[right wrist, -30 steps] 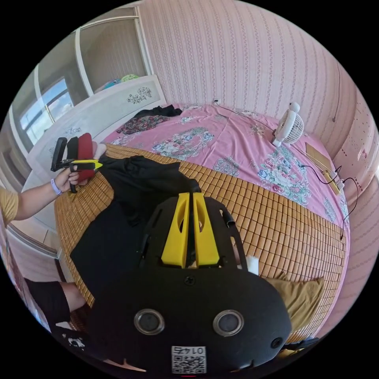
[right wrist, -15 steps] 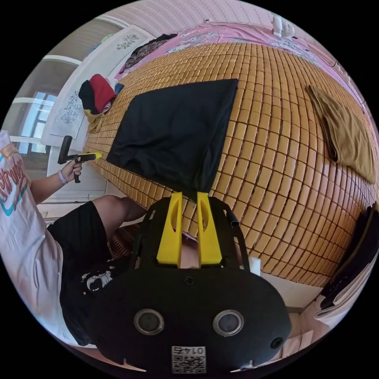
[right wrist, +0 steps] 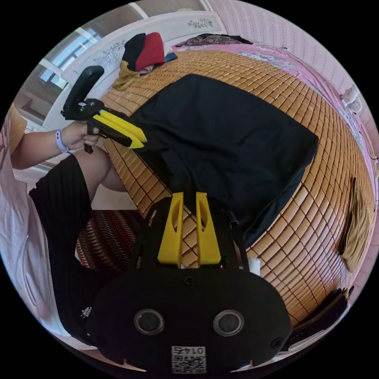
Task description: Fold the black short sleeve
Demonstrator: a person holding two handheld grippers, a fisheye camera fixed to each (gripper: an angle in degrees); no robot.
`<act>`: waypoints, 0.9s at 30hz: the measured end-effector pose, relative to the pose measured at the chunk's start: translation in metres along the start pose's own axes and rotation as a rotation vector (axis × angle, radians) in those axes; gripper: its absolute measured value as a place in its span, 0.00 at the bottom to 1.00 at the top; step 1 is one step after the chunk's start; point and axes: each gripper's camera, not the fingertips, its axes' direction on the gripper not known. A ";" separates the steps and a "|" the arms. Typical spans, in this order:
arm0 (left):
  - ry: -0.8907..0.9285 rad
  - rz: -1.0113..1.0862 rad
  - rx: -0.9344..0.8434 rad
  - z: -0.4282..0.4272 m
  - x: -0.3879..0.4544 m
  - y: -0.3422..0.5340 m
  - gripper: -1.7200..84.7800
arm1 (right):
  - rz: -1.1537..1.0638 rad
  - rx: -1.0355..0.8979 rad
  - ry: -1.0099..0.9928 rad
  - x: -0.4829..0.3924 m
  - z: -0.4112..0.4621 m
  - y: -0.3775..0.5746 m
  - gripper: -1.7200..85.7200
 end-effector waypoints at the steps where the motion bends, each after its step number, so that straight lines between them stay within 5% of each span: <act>1: -0.022 0.015 -0.027 0.006 0.004 0.003 0.07 | -0.015 -0.053 0.046 -0.011 0.010 0.005 0.08; 3: -0.137 0.059 -0.107 0.029 0.021 0.016 0.04 | -0.033 -0.006 0.109 -0.029 0.013 0.015 0.08; 11: -0.350 0.130 0.073 0.057 0.066 0.070 0.01 | 0.022 0.061 0.429 -0.113 0.026 0.029 0.08; 21: -0.477 0.102 0.106 0.089 0.092 0.099 0.01 | 0.167 0.083 0.465 -0.158 0.011 0.037 0.09; 27: -0.487 0.072 -0.028 0.094 0.089 0.111 0.01 | 0.178 0.139 0.331 -0.181 -0.012 0.055 0.08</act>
